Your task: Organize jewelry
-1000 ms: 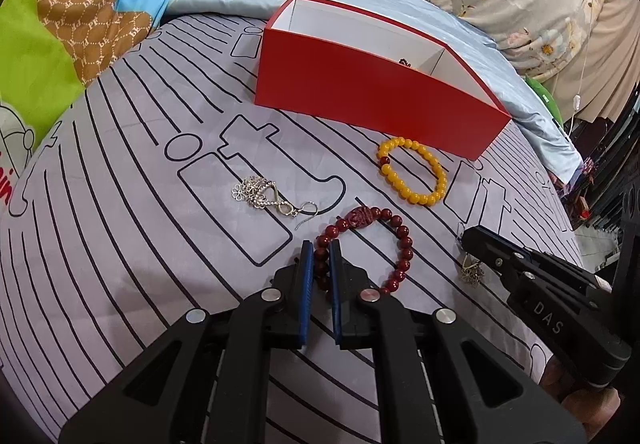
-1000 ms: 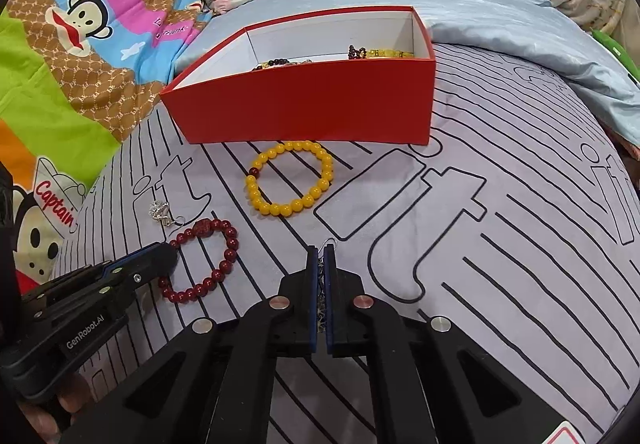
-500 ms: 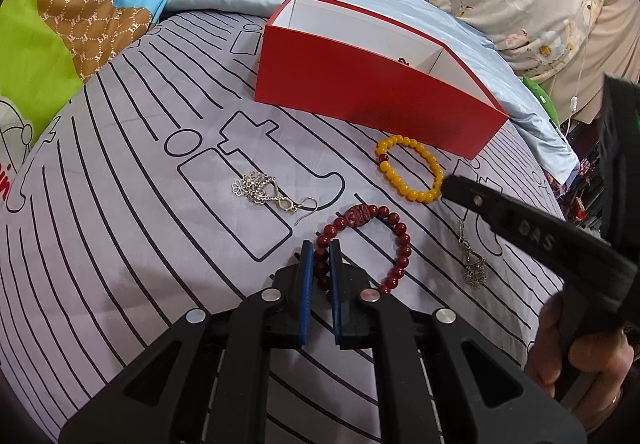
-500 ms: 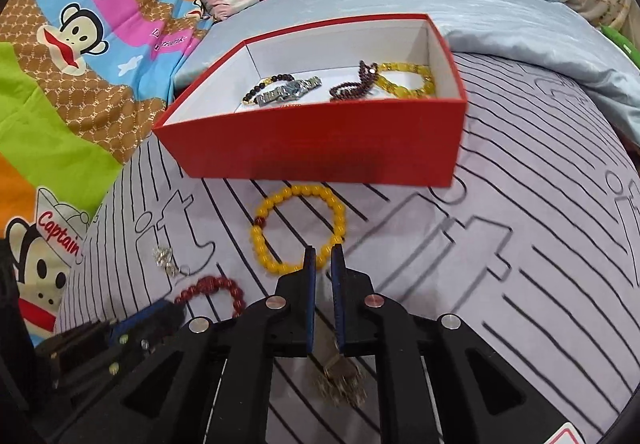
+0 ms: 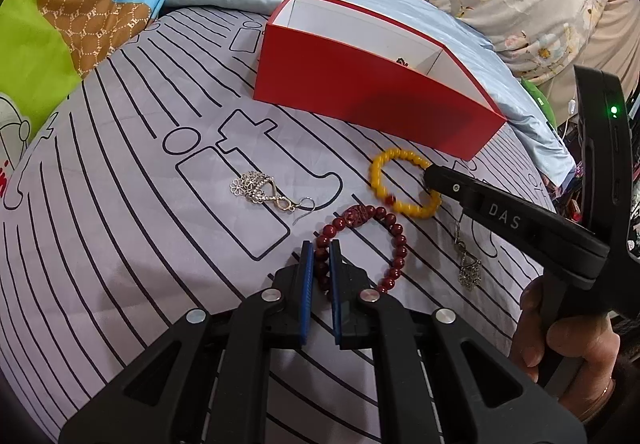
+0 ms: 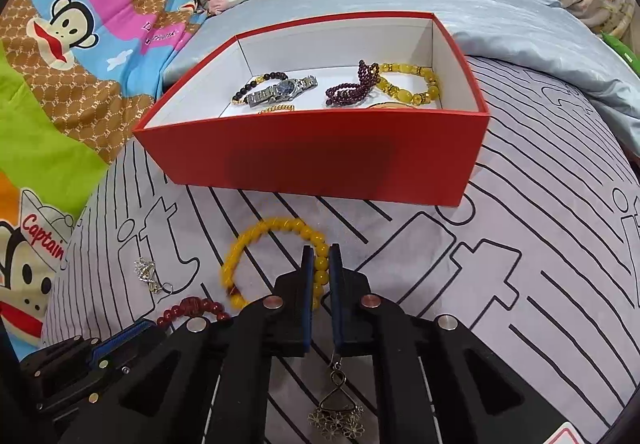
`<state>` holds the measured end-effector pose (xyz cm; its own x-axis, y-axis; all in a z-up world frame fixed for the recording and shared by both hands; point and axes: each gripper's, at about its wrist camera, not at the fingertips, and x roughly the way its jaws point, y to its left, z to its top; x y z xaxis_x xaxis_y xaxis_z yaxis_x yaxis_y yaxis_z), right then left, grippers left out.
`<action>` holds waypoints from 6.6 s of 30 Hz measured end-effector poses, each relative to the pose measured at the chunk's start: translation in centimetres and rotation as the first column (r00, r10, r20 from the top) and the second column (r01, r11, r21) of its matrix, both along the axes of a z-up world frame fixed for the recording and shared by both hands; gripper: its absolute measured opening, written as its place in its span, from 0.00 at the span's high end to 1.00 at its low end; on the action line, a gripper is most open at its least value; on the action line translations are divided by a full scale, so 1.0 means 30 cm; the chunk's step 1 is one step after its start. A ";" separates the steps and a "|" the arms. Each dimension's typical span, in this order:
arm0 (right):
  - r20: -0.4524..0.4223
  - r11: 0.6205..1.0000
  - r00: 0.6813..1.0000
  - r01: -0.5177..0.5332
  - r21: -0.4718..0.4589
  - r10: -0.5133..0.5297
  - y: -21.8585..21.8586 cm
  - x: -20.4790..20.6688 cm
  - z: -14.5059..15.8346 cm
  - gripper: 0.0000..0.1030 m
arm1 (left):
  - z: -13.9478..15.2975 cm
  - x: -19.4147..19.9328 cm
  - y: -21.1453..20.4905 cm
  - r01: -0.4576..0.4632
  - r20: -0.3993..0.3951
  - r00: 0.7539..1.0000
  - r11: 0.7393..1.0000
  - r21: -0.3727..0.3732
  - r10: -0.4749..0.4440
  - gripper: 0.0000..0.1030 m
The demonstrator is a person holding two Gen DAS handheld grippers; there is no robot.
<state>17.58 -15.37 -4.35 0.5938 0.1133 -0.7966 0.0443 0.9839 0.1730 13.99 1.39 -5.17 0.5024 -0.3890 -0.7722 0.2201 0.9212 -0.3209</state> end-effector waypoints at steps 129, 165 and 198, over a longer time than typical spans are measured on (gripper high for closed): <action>-0.013 0.998 1.000 -0.015 -0.059 0.014 0.007 -0.248 -0.012 0.86 | -0.007 0.123 0.020 -0.129 0.115 0.987 0.978 0.162 0.111 0.62; 0.010 0.997 0.998 -0.058 -0.060 0.058 0.024 -0.282 0.032 0.64 | 0.132 -0.041 0.015 -0.029 0.129 0.991 0.999 0.047 0.022 0.99; 0.005 0.998 0.999 -0.041 -0.043 0.041 -0.001 -0.295 0.027 0.77 | 0.144 -0.073 -0.007 -0.006 0.118 0.993 0.999 0.032 0.002 0.98</action>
<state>8.73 -15.41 -3.54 0.5941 0.1036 -0.7977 0.0028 0.9914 0.1309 11.81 1.18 -0.87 0.5924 -0.3624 -0.7195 0.2510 0.9317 -0.2626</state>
